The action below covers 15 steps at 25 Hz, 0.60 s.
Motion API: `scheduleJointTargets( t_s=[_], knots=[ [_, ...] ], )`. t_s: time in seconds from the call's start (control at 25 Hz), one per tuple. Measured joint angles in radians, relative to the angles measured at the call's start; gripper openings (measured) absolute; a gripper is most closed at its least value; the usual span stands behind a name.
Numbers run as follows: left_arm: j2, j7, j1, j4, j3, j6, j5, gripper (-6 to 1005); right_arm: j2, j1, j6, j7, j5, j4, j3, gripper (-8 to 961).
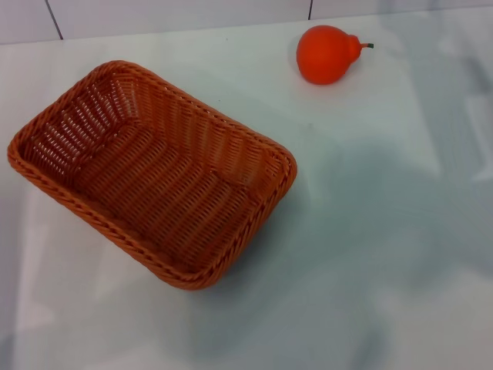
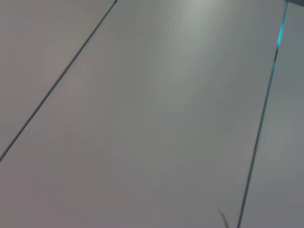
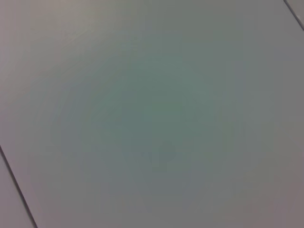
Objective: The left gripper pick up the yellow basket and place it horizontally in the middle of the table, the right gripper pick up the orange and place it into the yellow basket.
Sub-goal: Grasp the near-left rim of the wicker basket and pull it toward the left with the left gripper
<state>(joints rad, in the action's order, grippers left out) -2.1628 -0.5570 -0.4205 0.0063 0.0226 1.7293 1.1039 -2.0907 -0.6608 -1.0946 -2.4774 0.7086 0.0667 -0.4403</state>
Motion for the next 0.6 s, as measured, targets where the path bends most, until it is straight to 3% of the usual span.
scheduleJointTargets(
  t_s=[0.4,0.48,0.6],
  knots=[
    [0.002,-0.010,-0.009,0.025,0.015,-0.044,0.004,827,0.000,-0.013,0.049,0.000,0.000,0.004,0.000,940],
    [0.004,-0.038,-0.009,0.060,0.054,-0.044,0.006,827,0.000,-0.015,0.053,0.000,-0.001,0.004,0.000,939],
    [0.017,-0.167,-0.003,0.173,0.193,-0.071,0.007,826,0.000,-0.018,0.058,0.000,-0.003,0.005,0.000,937]
  ],
)
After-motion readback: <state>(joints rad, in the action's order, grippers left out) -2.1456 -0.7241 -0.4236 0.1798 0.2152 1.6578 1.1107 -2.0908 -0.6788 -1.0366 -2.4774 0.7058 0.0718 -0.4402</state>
